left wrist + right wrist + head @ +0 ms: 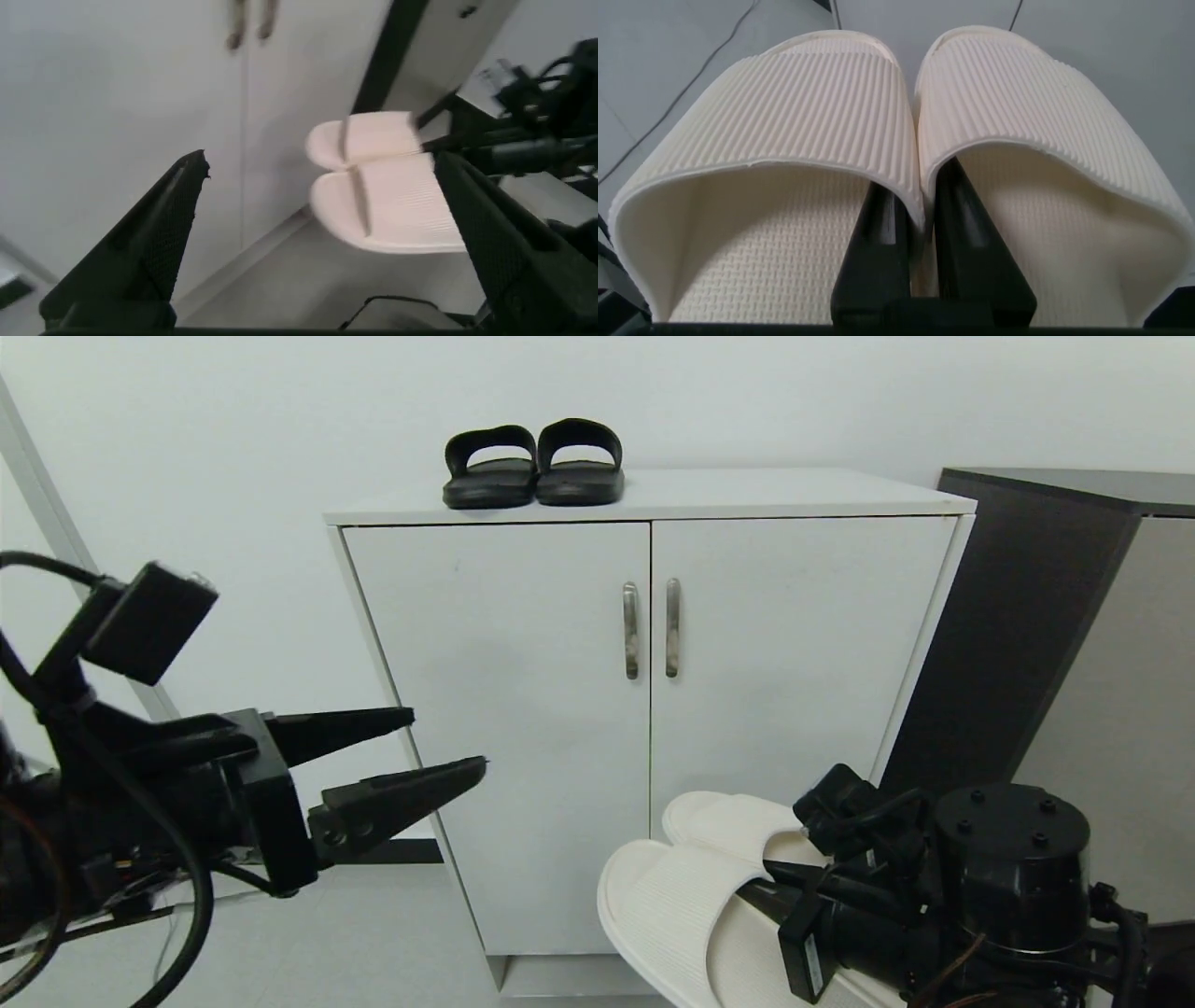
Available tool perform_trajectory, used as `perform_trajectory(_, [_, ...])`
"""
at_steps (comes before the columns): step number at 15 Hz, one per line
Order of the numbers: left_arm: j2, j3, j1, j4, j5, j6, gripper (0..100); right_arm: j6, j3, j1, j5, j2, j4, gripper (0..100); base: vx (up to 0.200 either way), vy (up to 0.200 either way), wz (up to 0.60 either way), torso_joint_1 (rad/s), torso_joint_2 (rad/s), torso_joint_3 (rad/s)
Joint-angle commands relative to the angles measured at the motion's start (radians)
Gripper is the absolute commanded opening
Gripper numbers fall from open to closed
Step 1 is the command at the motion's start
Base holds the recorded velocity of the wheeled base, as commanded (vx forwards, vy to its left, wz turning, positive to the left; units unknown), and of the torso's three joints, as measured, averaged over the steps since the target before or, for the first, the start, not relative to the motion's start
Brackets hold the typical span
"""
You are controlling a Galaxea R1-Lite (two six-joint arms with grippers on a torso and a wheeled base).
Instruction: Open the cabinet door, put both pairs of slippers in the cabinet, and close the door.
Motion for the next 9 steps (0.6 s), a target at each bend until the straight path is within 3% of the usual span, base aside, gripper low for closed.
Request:
perform_trajectory(1, [0.103, -0.086, -0.069, 0.000, 0.000, -0.006, 100, 0.001, 0.001, 0.001, 0.001, 0.001, 0.000, 0, 0.000, 0.000, 0.00, 0.000, 0.00, 0.000])
perform_trajectory(3, [0.194, -0.186, -0.139, 0.000, -0.008, -0.056, 100, 0.002, 0.004, 0.001, 0.001, 0.009, 0.000, 0, 0.000, 0.000, 0.00, 0.000, 0.00, 0.000])
perform_trajectory(4, [0.243, -0.232, -0.165, -0.001, -0.017, -0.058, 100, 0.002, 0.004, 0.001, 0.001, 0.014, -0.001, 0, 0.000, 0.000, 0.00, 0.000, 0.00, 0.000])
perform_trajectory(7, [0.370, -0.373, -0.210, -0.006, -0.096, -0.113, 100, 0.004, 0.008, 0.000, 0.002, 0.015, -0.001, 0, 0.000, 0.000, 0.00, 0.000, 0.00, 0.000])
perform_trajectory(9, [0.436, -0.449, -0.213, -0.006, -0.112, -0.121, 100, 0.004, 0.008, 0.001, 0.002, 0.015, -0.001, 0, 0.000, 0.000, 0.00, 0.000, 0.00, 0.000])
